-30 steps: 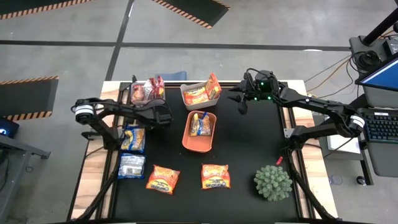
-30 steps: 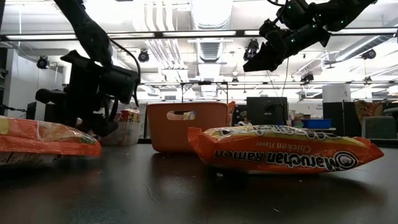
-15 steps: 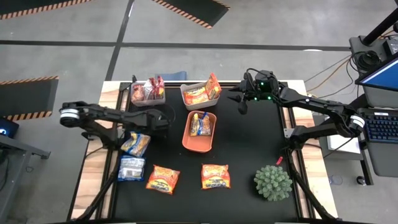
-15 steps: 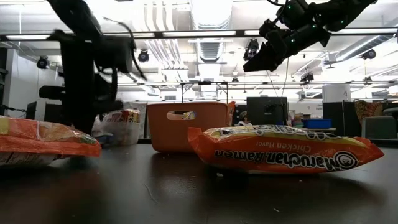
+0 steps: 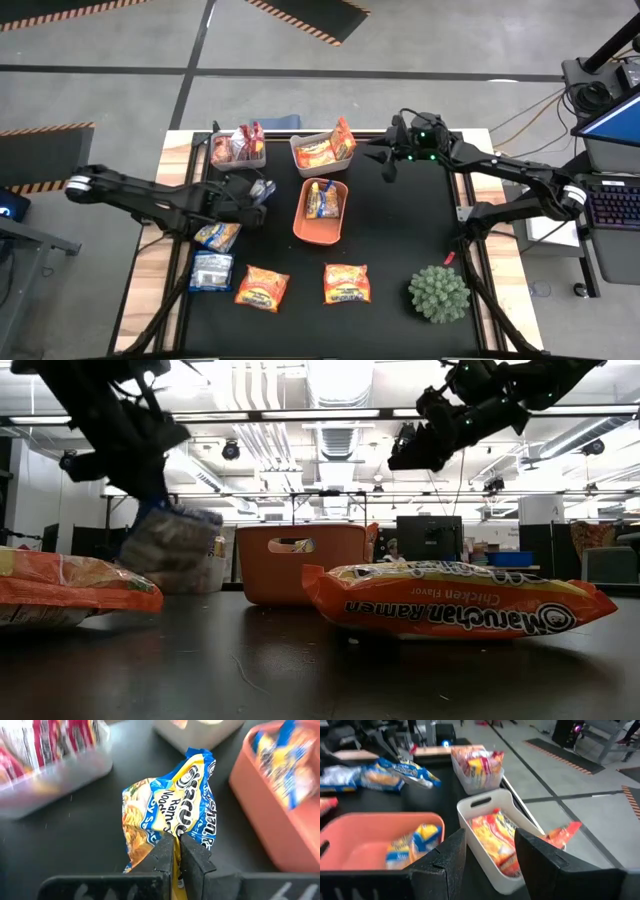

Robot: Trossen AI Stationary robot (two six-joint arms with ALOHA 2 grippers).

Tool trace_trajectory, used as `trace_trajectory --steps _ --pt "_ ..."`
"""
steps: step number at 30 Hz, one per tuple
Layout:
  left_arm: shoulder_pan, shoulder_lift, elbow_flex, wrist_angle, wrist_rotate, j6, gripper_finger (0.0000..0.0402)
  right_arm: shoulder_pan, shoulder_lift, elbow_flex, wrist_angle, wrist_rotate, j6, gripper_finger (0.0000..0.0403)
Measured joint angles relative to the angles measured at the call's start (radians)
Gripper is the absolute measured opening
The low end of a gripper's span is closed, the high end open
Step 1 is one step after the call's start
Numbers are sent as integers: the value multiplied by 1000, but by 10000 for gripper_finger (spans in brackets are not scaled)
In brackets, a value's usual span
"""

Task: Sort Maruchan noodles
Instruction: Put the blue bag into the orange bin

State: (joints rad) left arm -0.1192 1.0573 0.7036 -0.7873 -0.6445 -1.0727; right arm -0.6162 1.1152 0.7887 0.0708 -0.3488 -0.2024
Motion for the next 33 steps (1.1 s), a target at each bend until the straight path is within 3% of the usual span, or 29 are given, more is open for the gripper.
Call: trace_trajectory --steps 6,10,16,21,25,33 --pt "-10 -14 0 133 -98 119 1 79 1 0 80 -3 27 157" --pt "-10 -11 0 293 -103 285 1 175 1 0 114 -4 -20 157" --pt "-10 -14 0 565 -16 598 1 296 1 0 144 0 -59 157" --pt "-9 -4 0 743 28 898 1 329 -1 0 157 8 -25 157" --pt "-9 70 0 818 70 1065 1 328 -2 0 140 9 1 157" --pt "4 312 4 1069 80 1229 1 328 -2 0 99 9 -7 157"
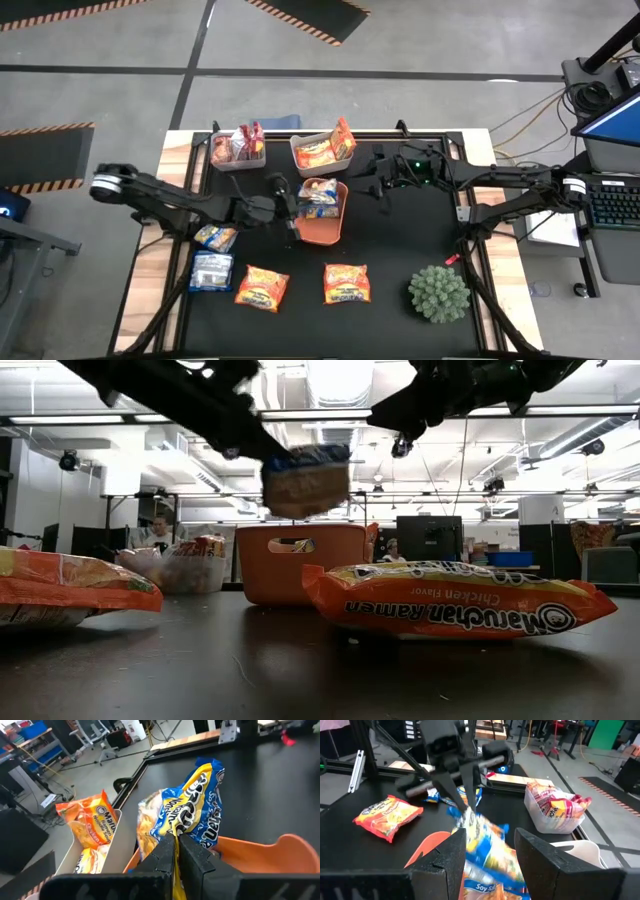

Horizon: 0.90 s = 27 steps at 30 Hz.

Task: Sort Maruchan noodles
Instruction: Put the blue bag into the orange bin

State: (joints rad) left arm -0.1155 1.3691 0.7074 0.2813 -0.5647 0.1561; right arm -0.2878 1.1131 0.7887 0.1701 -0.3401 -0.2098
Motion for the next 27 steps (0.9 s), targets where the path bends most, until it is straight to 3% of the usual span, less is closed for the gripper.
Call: trace_trajectory --steps 12,21,27 --pt "39 212 36 66 0 -16 18 0 0 0 -1 0 1 157" --pt "38 194 37 -32 131 -94 80 0 0 0 -1 0 9 157" --pt "37 132 37 -163 138 -125 113 0 0 0 -4 0 22 157"
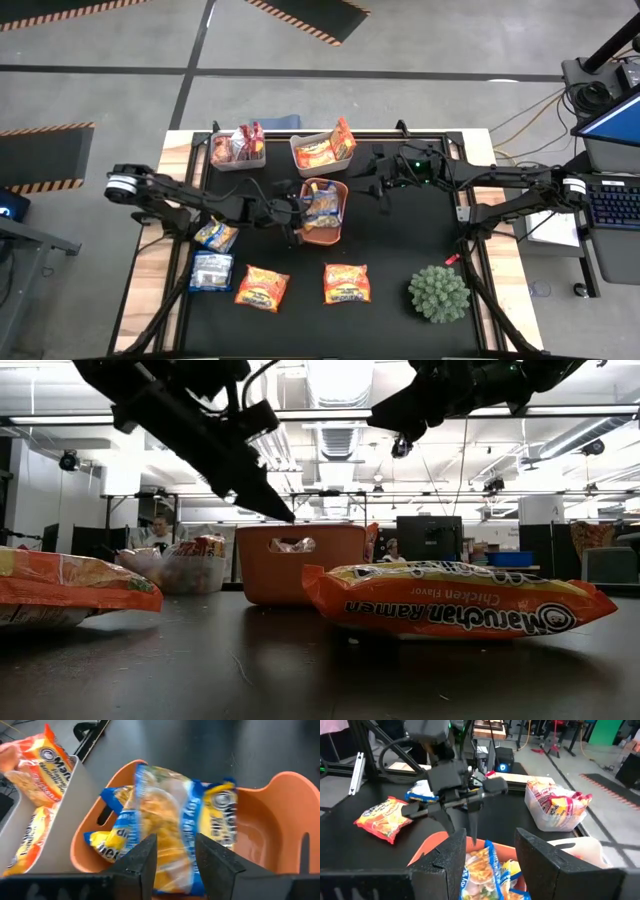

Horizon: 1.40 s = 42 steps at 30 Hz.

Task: Sort Maruchan noodles
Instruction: Put the blue bag into the orange bin

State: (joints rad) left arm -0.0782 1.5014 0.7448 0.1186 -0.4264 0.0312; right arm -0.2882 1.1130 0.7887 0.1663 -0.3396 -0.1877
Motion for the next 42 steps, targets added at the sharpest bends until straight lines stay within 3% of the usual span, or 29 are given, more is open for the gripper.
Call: trace_trajectory --steps 9,15,22,28,34,42 --pt "-30 -147 -7 -61 21 27 123 0 5 0 -59 1 108 145" --pt "-37 -176 -63 51 134 32 123 6 53 0 -65 1 185 101" --pt "-46 -161 -147 123 185 -44 115 20 166 8 -57 0 260 35" --pt "-68 -161 -200 126 210 -102 93 20 246 33 -57 0 359 14" --pt "-69 -161 -212 128 210 -123 72 22 329 77 -57 0 388 39" --pt "-69 -161 -221 130 210 -146 53 22 394 185 -215 43 315 150"
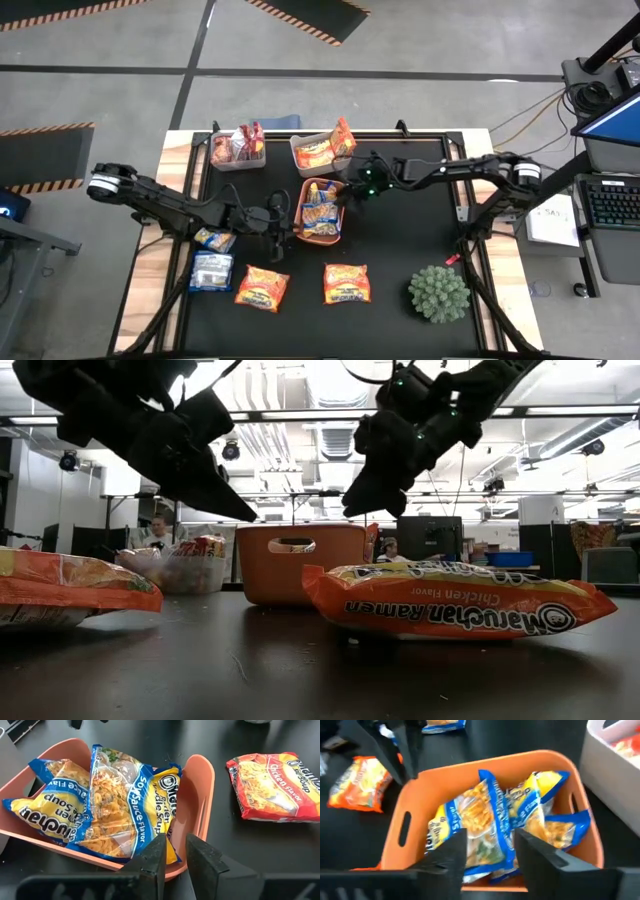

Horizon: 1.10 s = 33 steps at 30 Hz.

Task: Sort Maruchan noodles
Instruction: Put the blue bag into the orange bin

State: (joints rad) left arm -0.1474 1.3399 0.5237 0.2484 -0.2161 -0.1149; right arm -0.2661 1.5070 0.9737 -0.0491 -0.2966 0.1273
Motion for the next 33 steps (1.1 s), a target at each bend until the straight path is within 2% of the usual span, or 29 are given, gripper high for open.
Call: trace_trajectory --steps 4,8,17,24,28,33 --pt "0 0 -7 15 0 -20 50 0 17 30 -50 9 -23 198" --pt "-1 0 -22 48 0 -34 49 0 50 30 -58 5 -7 226" --pt "-1 0 -55 118 -1 -62 49 9 170 49 -21 -18 4 237" --pt "-1 0 -55 118 -7 -78 49 9 195 73 -20 -42 -8 180" --pt "-1 0 -55 118 -13 -82 49 13 193 74 -21 -50 -11 123" --pt "-1 0 -55 122 -95 -96 49 21 193 73 -22 -56 -38 39"
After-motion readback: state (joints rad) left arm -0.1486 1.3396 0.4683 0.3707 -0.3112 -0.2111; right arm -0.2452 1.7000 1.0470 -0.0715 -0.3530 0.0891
